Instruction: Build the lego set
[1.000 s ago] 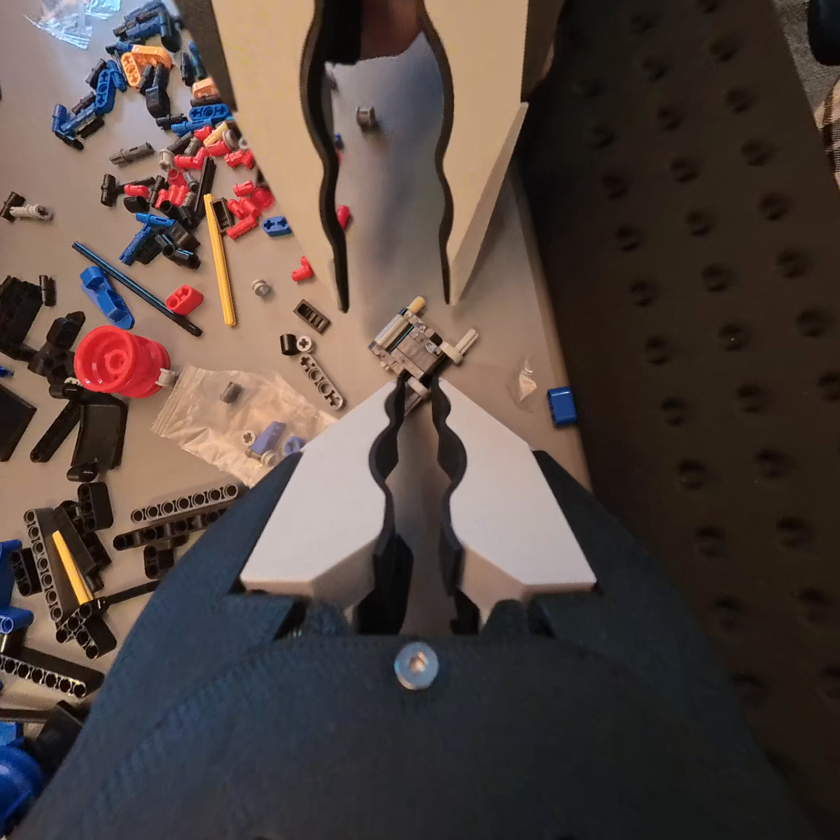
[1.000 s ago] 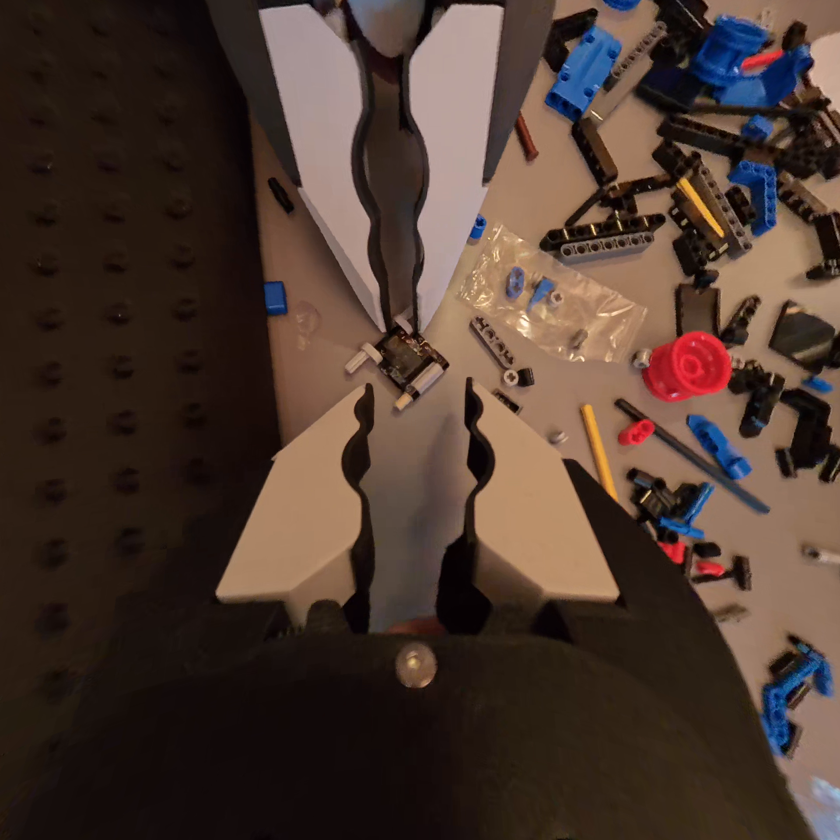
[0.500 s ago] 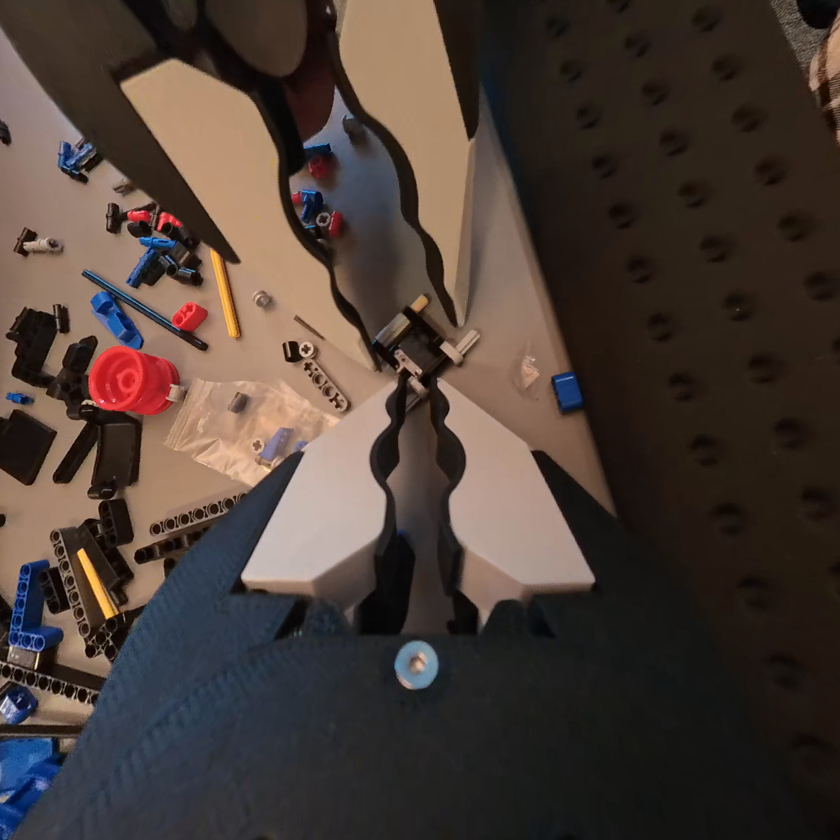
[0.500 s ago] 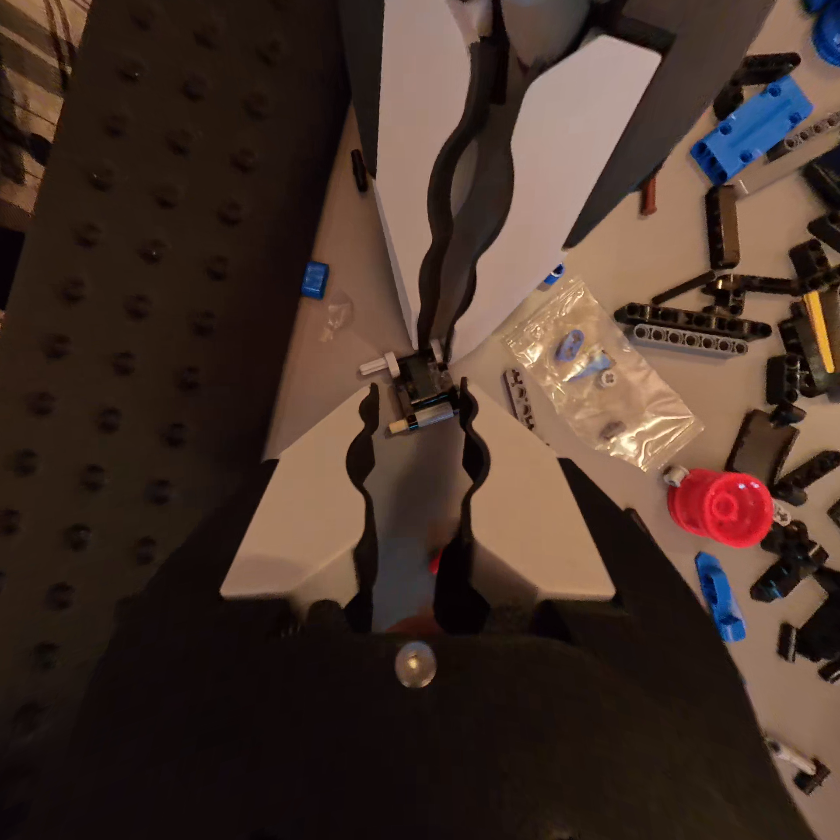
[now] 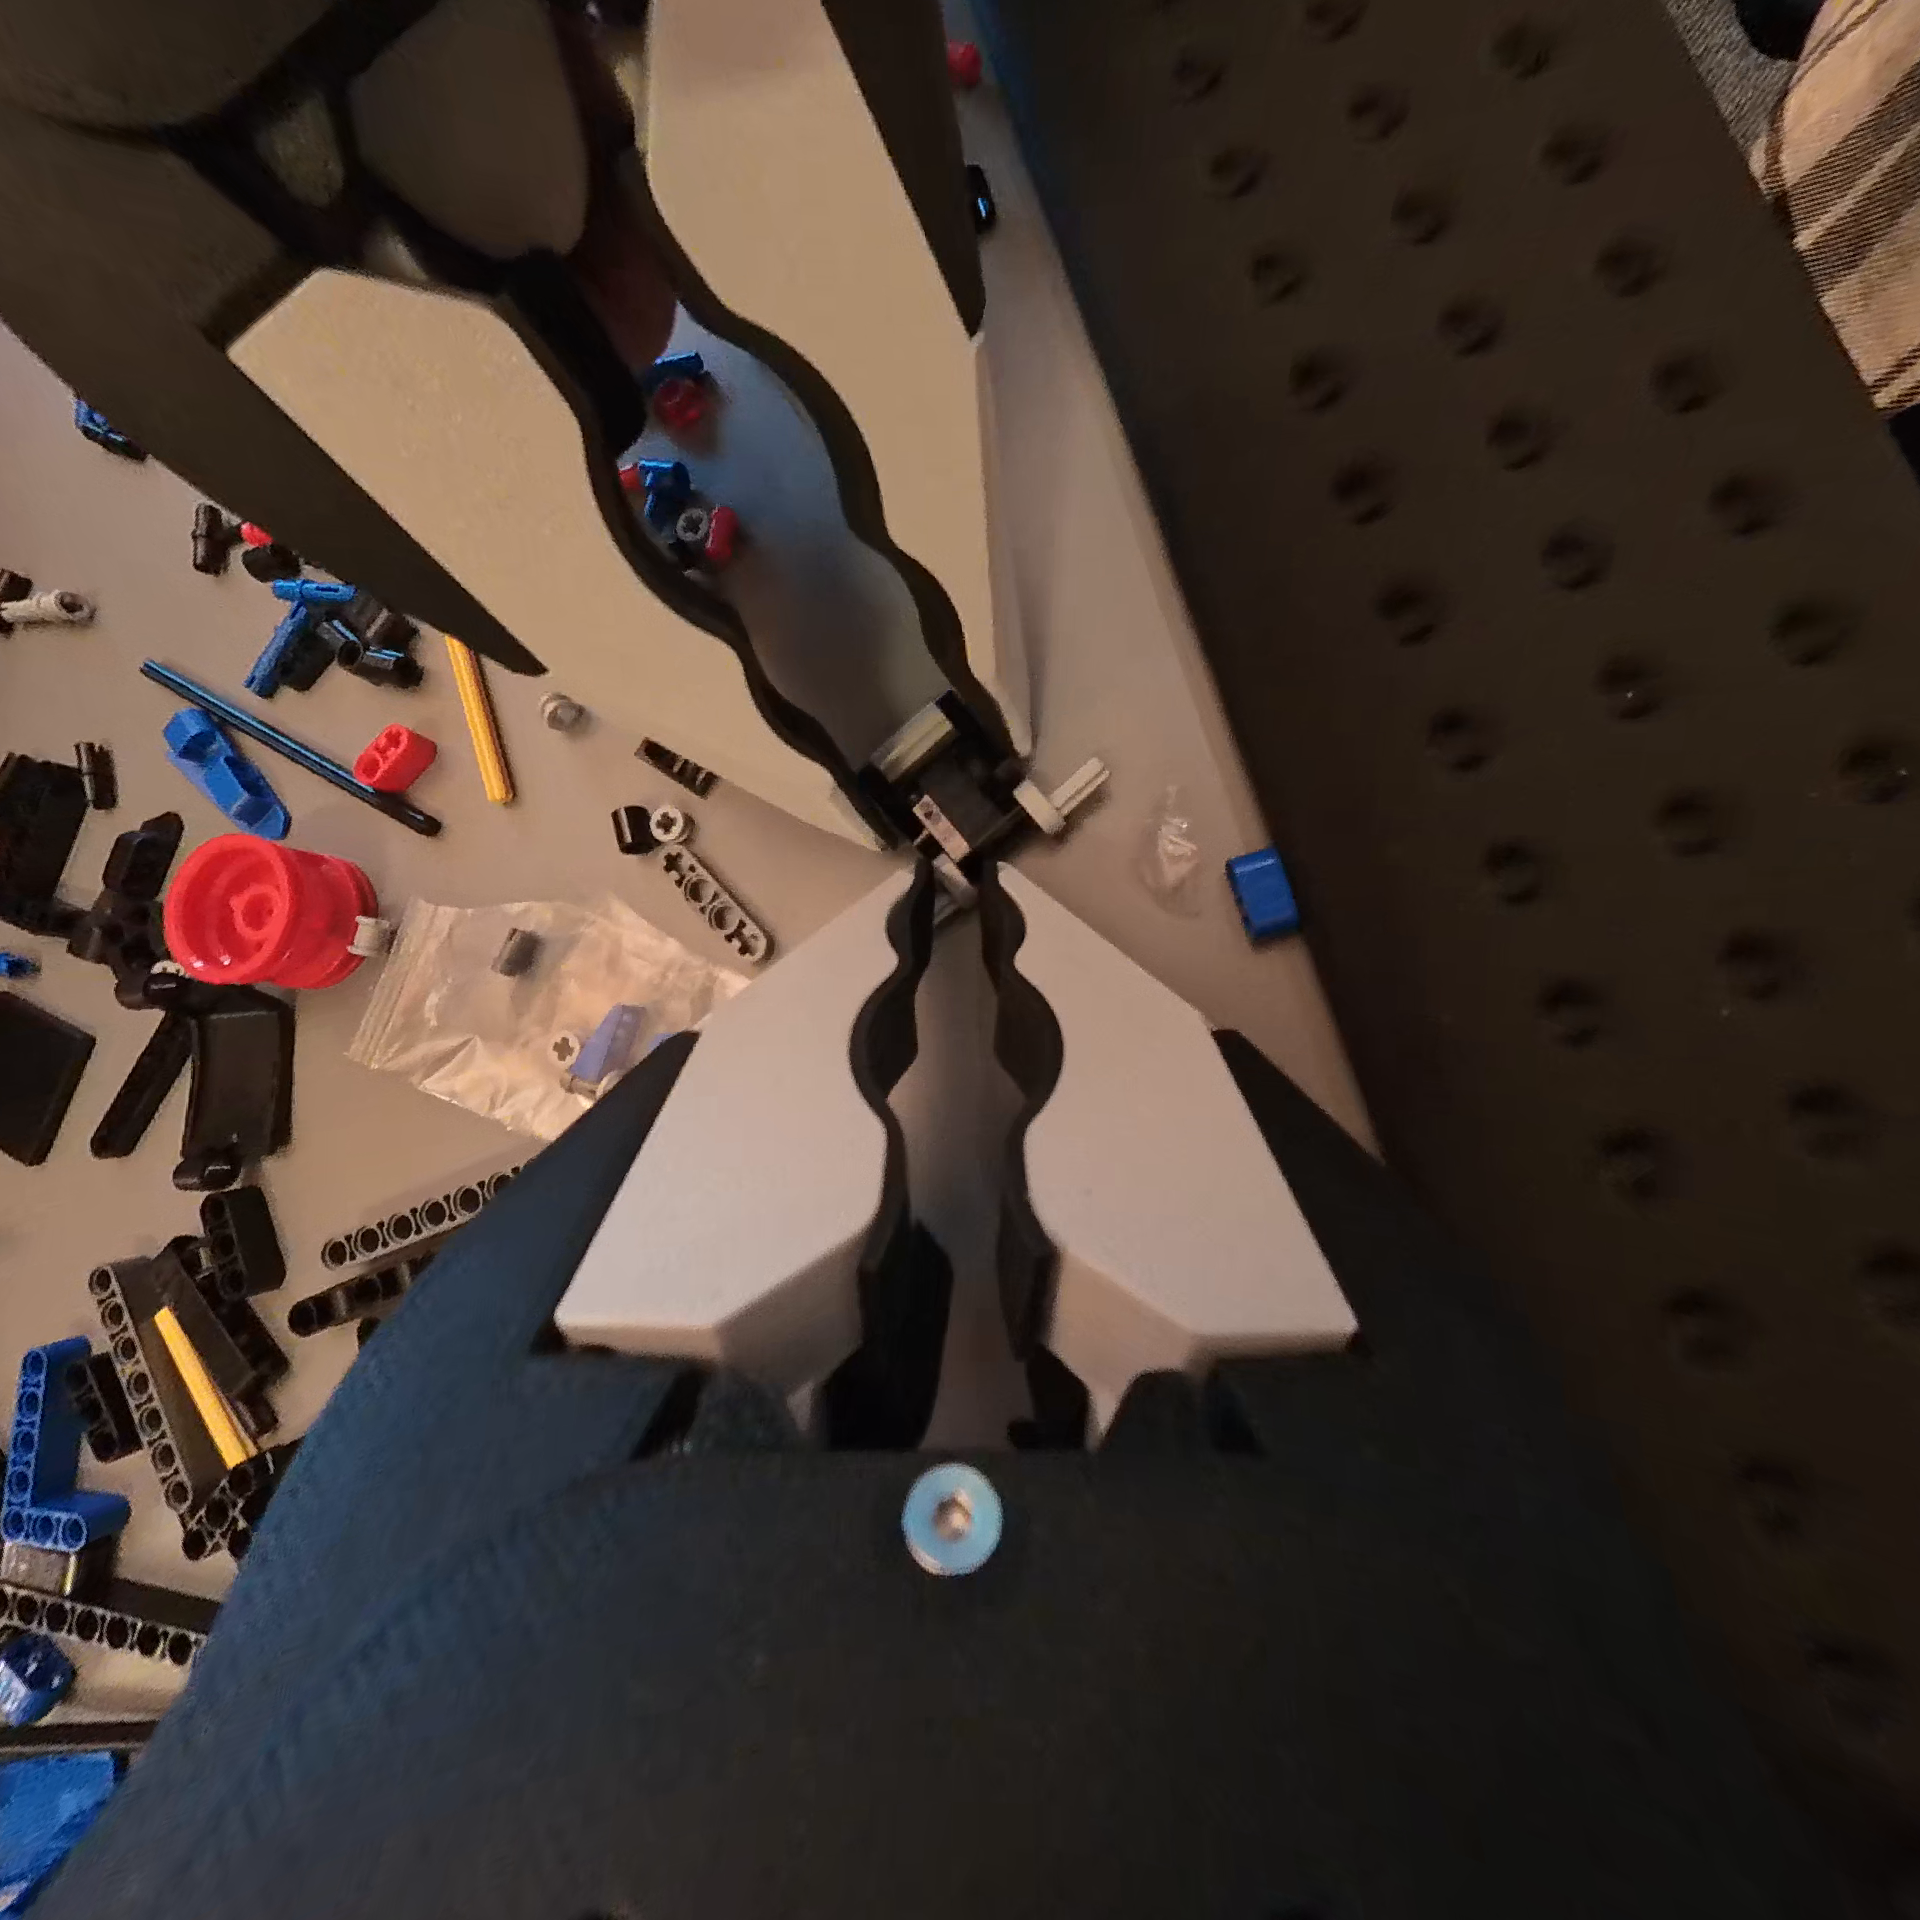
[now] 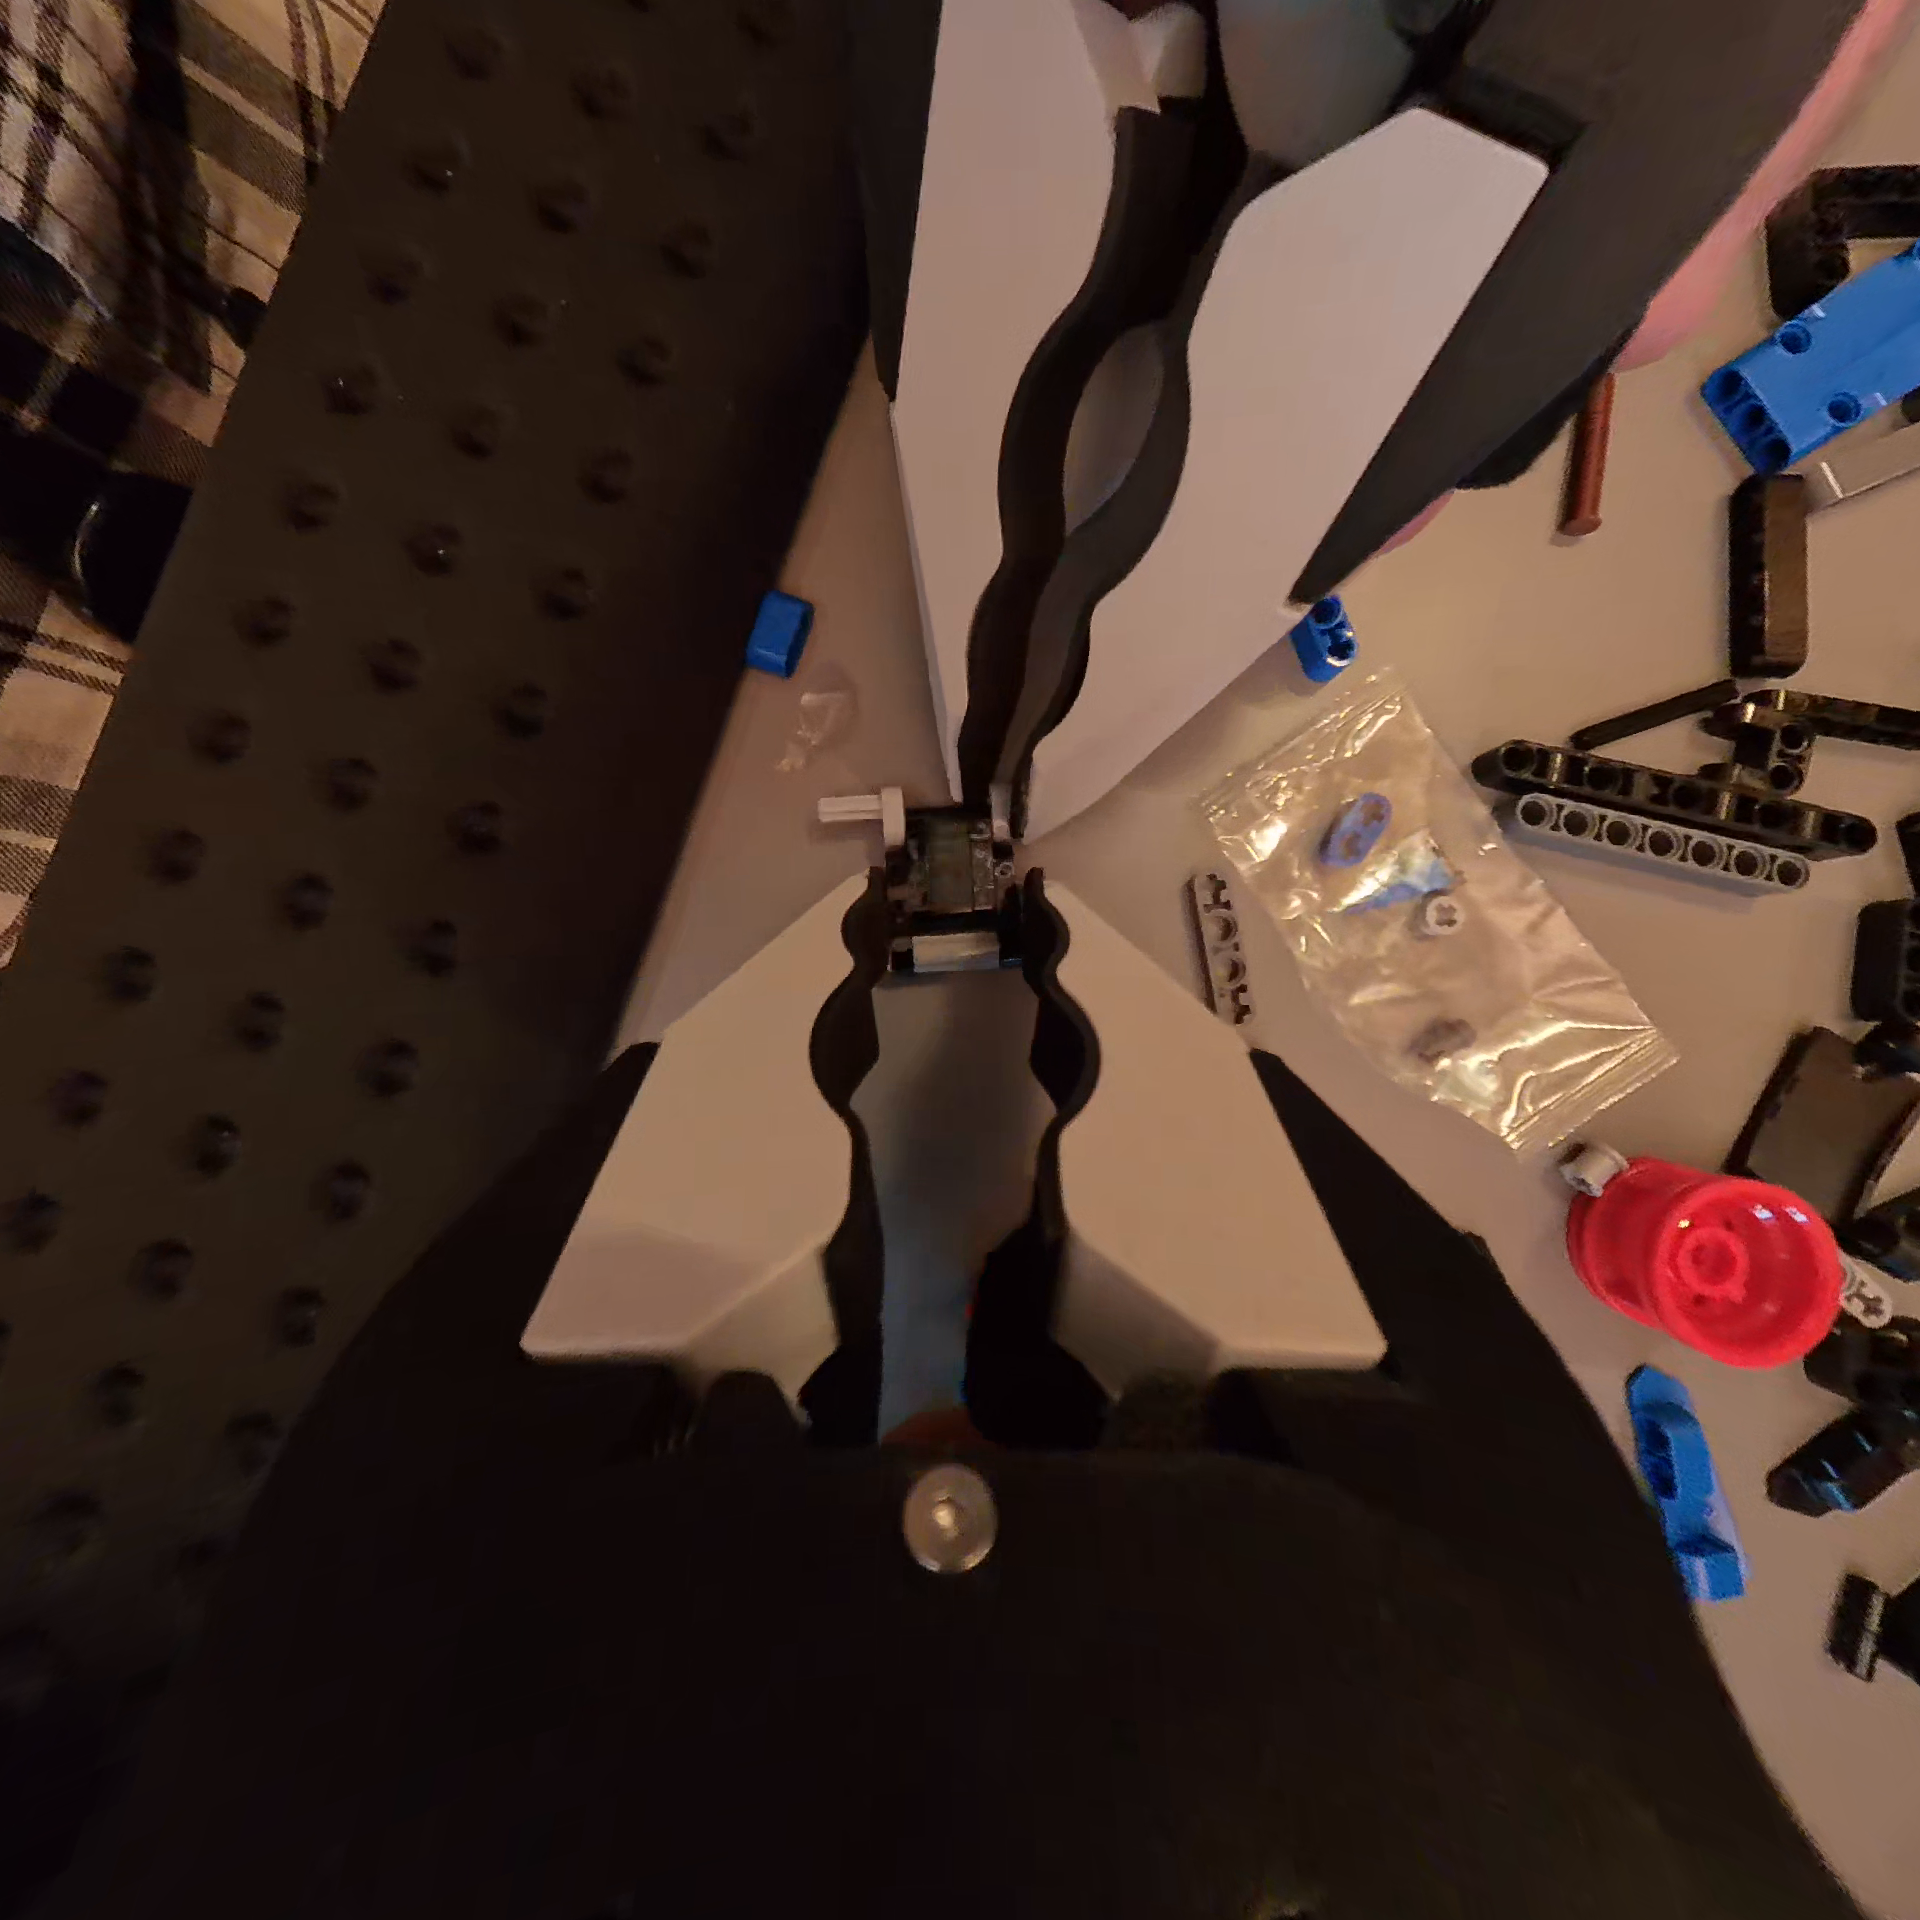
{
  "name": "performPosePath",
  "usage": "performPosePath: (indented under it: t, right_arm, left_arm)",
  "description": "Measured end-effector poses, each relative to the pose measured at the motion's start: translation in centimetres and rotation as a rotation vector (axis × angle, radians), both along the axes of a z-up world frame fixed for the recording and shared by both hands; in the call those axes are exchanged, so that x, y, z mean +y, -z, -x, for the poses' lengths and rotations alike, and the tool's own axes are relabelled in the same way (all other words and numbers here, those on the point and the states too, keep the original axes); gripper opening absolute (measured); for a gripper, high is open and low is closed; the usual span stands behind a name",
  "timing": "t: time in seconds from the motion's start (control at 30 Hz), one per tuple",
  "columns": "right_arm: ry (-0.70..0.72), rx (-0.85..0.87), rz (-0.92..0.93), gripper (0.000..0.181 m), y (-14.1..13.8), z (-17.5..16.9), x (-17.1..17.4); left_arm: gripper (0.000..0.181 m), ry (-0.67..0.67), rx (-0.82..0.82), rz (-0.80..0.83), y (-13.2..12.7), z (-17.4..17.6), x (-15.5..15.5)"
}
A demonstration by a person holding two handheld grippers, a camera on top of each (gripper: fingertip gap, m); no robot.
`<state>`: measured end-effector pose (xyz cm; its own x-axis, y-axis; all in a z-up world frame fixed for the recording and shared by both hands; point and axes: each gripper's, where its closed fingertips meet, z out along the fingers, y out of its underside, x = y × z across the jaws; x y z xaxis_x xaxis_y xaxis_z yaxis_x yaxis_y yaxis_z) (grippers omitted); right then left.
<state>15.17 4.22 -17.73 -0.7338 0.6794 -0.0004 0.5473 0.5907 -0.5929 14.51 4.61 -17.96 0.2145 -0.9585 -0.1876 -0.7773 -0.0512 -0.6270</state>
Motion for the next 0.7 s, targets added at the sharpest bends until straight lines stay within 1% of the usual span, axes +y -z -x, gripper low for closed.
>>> performPosePath:
  t: [0.17,0.3,0.33,0.37,0.4,0.53,0.7]
  right_arm:
    - [-0.012,0.004,0.014,0.022,0.0,-0.2,-0.3]
    - [0.031,0.009,0.038,0.023,0.0,-0.4,-0.3]
    - [0.051,0.01,0.047,0.026,0.0,-0.4,-0.2]
    - [0.067,0.018,0.04,0.04,0.0,-0.3,0.0]
    - [0.069,0.023,0.036,0.043,0.0,-0.4,0.0]
    - [0.12,0.079,0.018,0.045,-1.6,-0.9,1.1]
    - [0.204,0.115,-0.05,0.039,-2.8,-1.6,3.2]
  left_arm:
    - [0.007,0.009,0.0,0.006,0.0,-0.1,-0.2]
    - [0.007,0.009,0.001,-0.001,0.0,-0.3,-0.2]
    - [0.008,0.005,0.0,0.0,0.0,-0.3,-0.2]
    - [0.008,0.002,-0.003,0.002,0.0,-0.4,-0.2]
    - [0.008,0.001,-0.004,0.0,0.0,-0.4,-0.2]
    - [0.009,-0.006,0.002,-0.005,0.0,-0.4,-0.2]
    - [0.019,-0.014,0.003,-0.004,-0.2,-0.1,-0.3]
